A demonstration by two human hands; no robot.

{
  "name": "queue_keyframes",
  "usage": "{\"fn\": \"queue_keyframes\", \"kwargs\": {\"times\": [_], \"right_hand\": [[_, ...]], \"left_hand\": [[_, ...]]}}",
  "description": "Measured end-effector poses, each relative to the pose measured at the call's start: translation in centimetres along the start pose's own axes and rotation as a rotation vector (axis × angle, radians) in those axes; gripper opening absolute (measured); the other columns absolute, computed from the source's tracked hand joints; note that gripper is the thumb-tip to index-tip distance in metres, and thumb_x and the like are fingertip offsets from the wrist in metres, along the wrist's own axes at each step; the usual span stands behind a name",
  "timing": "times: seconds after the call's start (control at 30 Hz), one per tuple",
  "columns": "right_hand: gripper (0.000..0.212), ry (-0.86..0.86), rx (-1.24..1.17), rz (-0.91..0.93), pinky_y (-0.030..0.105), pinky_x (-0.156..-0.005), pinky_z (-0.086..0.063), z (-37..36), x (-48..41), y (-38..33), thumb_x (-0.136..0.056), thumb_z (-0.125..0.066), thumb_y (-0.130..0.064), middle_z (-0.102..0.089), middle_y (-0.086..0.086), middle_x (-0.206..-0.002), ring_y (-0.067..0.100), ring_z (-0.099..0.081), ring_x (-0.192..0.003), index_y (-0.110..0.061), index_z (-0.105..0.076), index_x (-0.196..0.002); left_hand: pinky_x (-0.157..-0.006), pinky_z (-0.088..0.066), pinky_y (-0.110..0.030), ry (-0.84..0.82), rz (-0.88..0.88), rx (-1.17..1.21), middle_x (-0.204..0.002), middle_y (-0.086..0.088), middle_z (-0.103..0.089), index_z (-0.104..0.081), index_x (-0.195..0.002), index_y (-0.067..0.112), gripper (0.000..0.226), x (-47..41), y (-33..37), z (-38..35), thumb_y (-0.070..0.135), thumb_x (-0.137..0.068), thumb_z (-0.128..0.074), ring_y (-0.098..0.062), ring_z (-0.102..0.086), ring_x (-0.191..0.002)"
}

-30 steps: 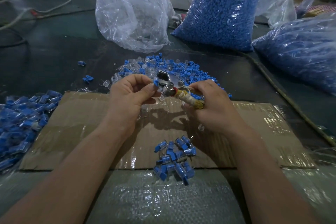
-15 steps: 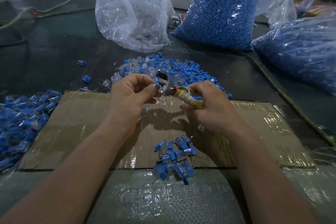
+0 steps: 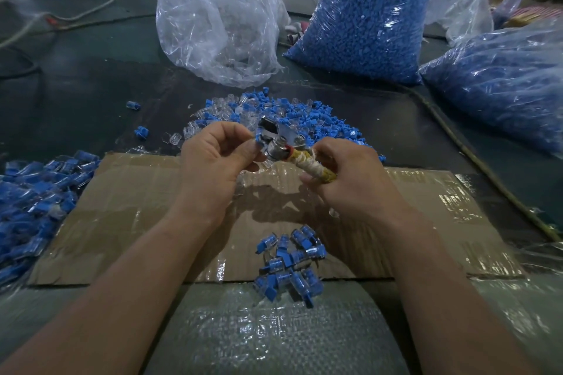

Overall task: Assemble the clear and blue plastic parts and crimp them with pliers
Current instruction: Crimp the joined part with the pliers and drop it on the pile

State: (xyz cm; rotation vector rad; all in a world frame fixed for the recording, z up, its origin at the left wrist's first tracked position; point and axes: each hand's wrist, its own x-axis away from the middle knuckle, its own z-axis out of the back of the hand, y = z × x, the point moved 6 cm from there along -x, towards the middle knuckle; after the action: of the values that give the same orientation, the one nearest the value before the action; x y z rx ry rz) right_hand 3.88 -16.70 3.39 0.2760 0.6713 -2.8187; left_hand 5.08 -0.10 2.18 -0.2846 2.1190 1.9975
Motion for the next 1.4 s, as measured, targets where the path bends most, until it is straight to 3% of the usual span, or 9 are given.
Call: {"fn": "queue_keyframes", "kwargs": {"times": [0.27, 0.4, 0.53, 0.67, 0.9, 1.13, 1.23, 1.33, 1.4], "right_hand": [[0.029, 0.008, 0.046, 0.010, 0.014, -0.054, -0.023, -0.2, 0.0, -0.2, -0.079, -0.069, -0.034, -0.040, -0.017, -0.068, -0.002, -0.037, -0.063, -0.031, -0.041, -0.072], [0.020, 0.003, -0.021, 0.009, 0.008, -0.058, -0.027, -0.4, -0.1, 0.1, -0.079, -0.069, -0.032, -0.040, -0.018, -0.074, -0.002, -0.040, -0.068, -0.023, -0.053, -0.086], [0.028, 0.100, -0.062, -0.061, 0.008, -0.068, -0.030, 0.8, -0.3, 1.6, -0.075, -0.073, -0.026, -0.044, -0.016, -0.081, 0.007, -0.046, -0.081, -0.017, -0.062, -0.099], [0.039, 0.204, 0.007, -0.269, 0.023, -0.072, -0.033, 1.9, -0.2, 4.5, -0.072, -0.075, -0.035, -0.054, -0.005, -0.091, 0.012, -0.049, -0.084, -0.018, -0.061, -0.104], [0.063, 0.137, 0.127, -0.537, 0.034, -0.083, -0.041, 2.2, 0.4, 8.6, -0.068, -0.076, -0.045, -0.058, 0.009, -0.114, 0.026, -0.054, -0.103, -0.012, -0.057, -0.118], [0.065, 0.077, 0.175, -0.607, 0.037, -0.084, -0.045, 2.0, 0.8, 9.3, -0.064, -0.078, -0.048, -0.059, 0.011, -0.112, 0.030, -0.054, -0.102, -0.012, -0.058, -0.114], [0.071, 0.028, 0.227, -0.628, 0.037, -0.089, -0.043, 1.9, 0.8, 9.5, -0.065, -0.076, -0.053, -0.057, 0.013, -0.117, 0.031, -0.052, -0.107, -0.011, -0.055, -0.118], [0.074, -0.010, 0.201, -0.649, 0.039, -0.093, -0.042, 1.9, 0.9, 9.9, -0.066, -0.074, -0.054, -0.055, 0.014, -0.122, 0.032, -0.050, -0.111, -0.010, -0.053, -0.121], [0.075, -0.023, 0.170, -0.662, 0.040, -0.094, -0.042, 1.8, 1.0, 10.0, -0.066, -0.074, -0.054, -0.054, 0.013, -0.123, 0.032, -0.049, -0.112, -0.010, -0.052, -0.123]], "left_hand": [[-0.057, -0.049, -0.013, 0.024, 0.011, -0.013, -0.066, 0.003, -0.063, -0.058, -0.077, 0.012, 0.016, 0.2, 0.1, 0.2, -0.003, -0.081, -0.060, -0.002, -0.060, -0.058], [-0.056, -0.049, -0.013, 0.039, 0.046, -0.017, -0.066, 0.000, -0.064, -0.059, -0.077, 0.012, 0.017, 0.1, -0.1, 0.2, -0.005, -0.081, -0.060, -0.004, -0.062, -0.058], [-0.052, -0.049, -0.016, 0.050, 0.117, 0.019, -0.062, 0.004, -0.066, -0.059, -0.079, 0.012, 0.013, -0.1, -0.4, 0.6, -0.001, -0.081, -0.061, -0.008, -0.063, -0.057], [-0.048, -0.047, -0.018, -0.163, 0.216, -0.044, -0.062, 0.005, -0.067, -0.062, -0.077, 0.012, 0.009, 0.5, -0.6, -0.6, 0.003, -0.078, -0.064, -0.006, -0.061, -0.052], [-0.049, -0.048, -0.015, -0.689, 0.316, -0.115, -0.062, 0.001, -0.067, -0.070, -0.065, 0.019, 0.006, 2.8, -0.8, -3.6, 0.020, -0.059, -0.071, -0.007, -0.059, -0.051], [-0.048, -0.044, -0.015, -0.850, 0.331, -0.083, -0.062, -0.001, -0.068, -0.073, -0.069, 0.018, 0.014, 3.7, -0.8, -4.3, 0.028, -0.060, -0.073, -0.006, -0.061, -0.054], [-0.042, -0.041, -0.013, -0.694, 0.305, -0.091, -0.055, 0.000, -0.064, -0.070, -0.067, 0.018, 0.007, 2.9, -0.8, -3.6, 0.026, -0.066, -0.069, -0.004, -0.055, -0.045], [-0.046, -0.043, -0.009, -0.298, 0.175, -0.193, -0.056, 0.004, -0.064, -0.066, -0.071, 0.018, 0.007, 1.2, -0.7, -1.8, 0.012, -0.075, -0.068, 0.002, -0.054, -0.046], [-0.050, -0.043, -0.007, -0.033, 0.036, -0.407, -0.061, 0.008, -0.063, -0.066, -0.076, 0.018, 0.010, 0.4, 0.0, -0.2, 0.008, -0.078, -0.068, 0.005, -0.055, -0.051]]}}
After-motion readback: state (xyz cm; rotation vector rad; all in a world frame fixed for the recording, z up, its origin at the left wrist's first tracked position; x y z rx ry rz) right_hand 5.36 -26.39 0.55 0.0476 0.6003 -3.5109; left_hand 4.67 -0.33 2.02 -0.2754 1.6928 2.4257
